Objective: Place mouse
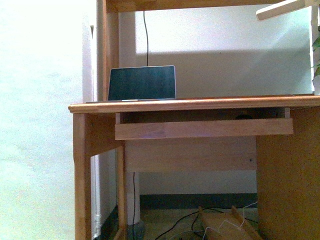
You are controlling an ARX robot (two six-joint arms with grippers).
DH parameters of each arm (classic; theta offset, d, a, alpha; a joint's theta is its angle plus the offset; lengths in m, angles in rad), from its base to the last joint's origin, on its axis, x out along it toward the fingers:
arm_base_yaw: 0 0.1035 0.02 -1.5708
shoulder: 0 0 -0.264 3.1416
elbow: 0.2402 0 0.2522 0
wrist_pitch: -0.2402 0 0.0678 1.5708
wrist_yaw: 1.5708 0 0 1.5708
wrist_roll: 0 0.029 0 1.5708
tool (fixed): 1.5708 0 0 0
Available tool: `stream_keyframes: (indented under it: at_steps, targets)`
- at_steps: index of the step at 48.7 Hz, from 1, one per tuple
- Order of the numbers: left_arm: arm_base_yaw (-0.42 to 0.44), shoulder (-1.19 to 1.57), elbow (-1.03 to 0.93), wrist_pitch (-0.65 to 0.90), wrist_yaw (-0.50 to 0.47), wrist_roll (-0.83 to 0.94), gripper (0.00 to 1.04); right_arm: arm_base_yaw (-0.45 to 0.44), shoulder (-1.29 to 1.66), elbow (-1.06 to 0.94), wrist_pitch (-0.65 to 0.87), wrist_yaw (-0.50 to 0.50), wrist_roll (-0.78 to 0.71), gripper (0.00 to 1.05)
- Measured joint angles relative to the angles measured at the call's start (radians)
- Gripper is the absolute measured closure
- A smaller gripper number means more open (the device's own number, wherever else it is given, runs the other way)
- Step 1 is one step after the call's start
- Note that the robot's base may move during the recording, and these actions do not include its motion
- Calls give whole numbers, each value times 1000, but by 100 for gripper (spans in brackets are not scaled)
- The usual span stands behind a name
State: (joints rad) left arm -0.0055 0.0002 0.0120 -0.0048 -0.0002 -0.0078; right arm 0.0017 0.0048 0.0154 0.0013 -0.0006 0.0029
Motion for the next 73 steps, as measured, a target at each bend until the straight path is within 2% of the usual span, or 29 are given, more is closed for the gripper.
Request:
stream_keyframes:
  at_steps: [73]
  targets:
    - [0,0,0,0,0,0,8,0,0,0,0,0,0,7]
